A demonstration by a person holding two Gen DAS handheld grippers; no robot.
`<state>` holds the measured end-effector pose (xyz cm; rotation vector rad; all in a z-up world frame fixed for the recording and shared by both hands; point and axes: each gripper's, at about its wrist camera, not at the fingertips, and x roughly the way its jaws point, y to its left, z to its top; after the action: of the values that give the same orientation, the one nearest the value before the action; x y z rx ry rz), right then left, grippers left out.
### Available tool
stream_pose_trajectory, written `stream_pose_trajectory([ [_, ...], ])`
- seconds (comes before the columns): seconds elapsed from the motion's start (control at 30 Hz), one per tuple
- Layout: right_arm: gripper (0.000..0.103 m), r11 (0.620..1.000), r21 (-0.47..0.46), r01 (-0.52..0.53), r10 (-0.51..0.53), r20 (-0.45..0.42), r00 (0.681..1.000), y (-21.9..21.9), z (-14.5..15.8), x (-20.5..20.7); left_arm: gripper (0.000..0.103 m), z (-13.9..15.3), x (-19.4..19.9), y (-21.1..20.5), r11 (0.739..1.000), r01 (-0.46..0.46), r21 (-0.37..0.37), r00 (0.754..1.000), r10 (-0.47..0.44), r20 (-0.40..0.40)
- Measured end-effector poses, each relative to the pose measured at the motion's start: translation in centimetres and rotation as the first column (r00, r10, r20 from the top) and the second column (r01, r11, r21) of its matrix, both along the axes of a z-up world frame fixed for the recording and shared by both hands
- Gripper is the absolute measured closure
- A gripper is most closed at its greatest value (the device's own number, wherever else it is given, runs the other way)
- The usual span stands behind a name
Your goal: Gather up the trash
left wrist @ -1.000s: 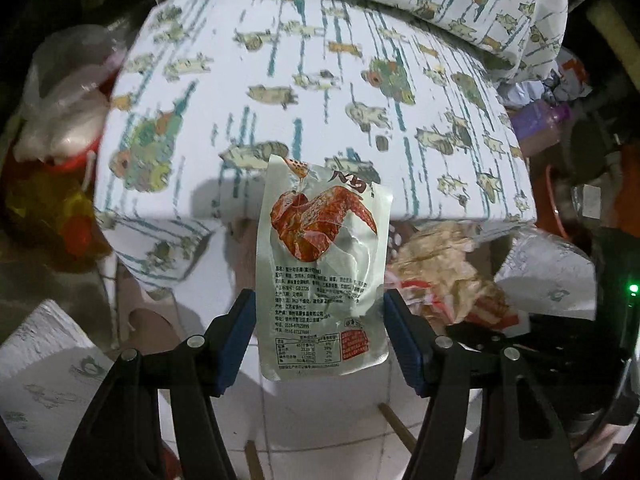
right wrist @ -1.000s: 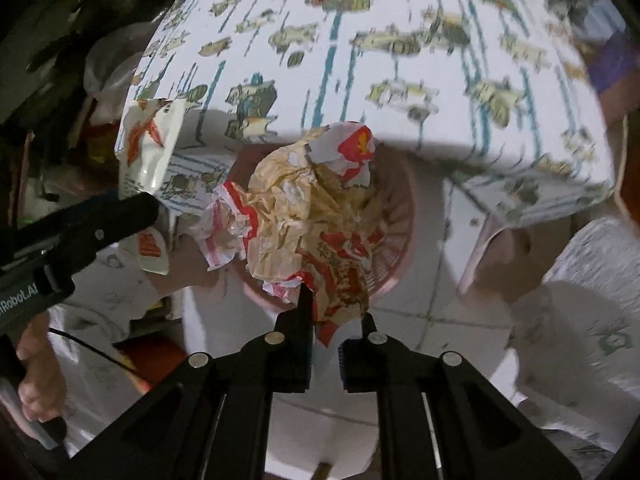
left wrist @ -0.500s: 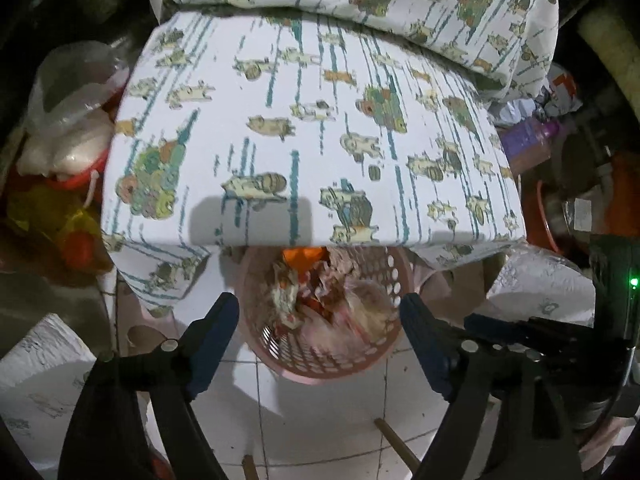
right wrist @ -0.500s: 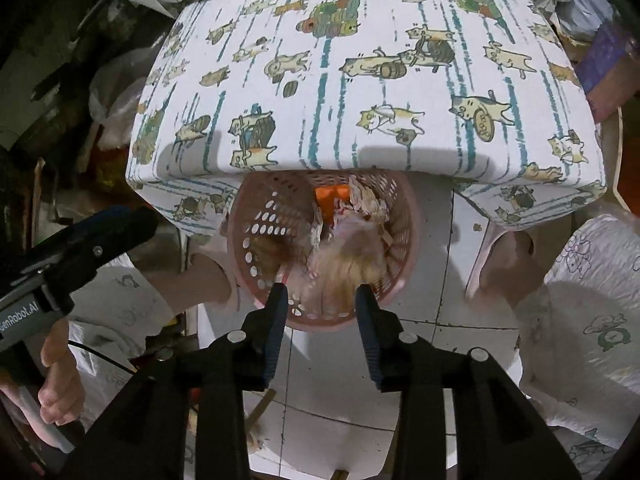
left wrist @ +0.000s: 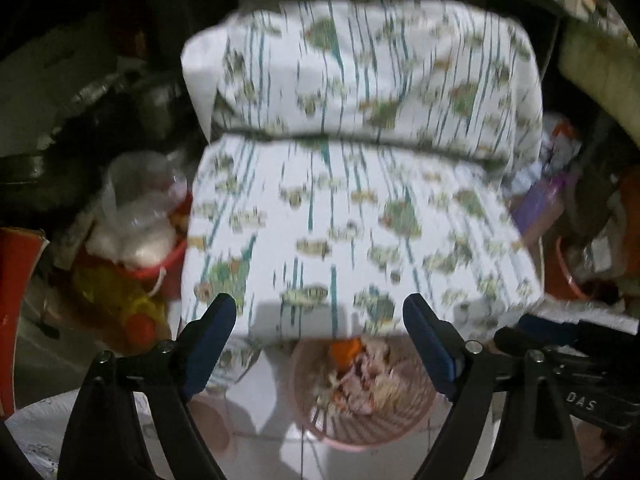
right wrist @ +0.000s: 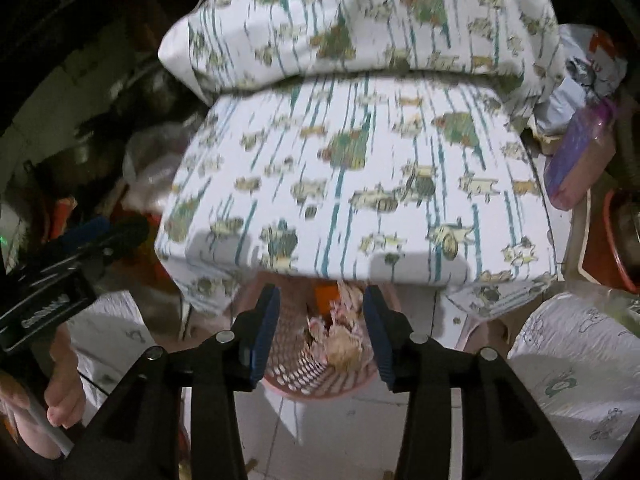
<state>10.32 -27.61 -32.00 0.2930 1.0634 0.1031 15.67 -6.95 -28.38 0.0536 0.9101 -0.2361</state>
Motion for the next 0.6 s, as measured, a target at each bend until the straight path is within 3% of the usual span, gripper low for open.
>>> stream_pose_trajectory([
  [0.23,0.054,0.999,-0.031,0.037,-0.034,0.098,0.995,-0.2,1.7,-0.4,0.015,2.5,-0.3,0.7,0.999,-0.028,-0.045,0.994,0.033,0.109],
  [0.4,0.039,0.995,-0.071,0.07,-0.055,0.197,0.979,-0.3,3.4,-1.2,0.011,2.7,-0.6,0.4,0.999,-0.038,0.022,0.992,0.035,0.124],
  [0.6,0.018,0.992,-0.075,0.105,-0.083,0.257,0.963,-0.6,4.5,-1.6,0.011,3.3,-1.0,0.6,0.999,-0.038,-0.004,0.989,0.039,0.145],
])
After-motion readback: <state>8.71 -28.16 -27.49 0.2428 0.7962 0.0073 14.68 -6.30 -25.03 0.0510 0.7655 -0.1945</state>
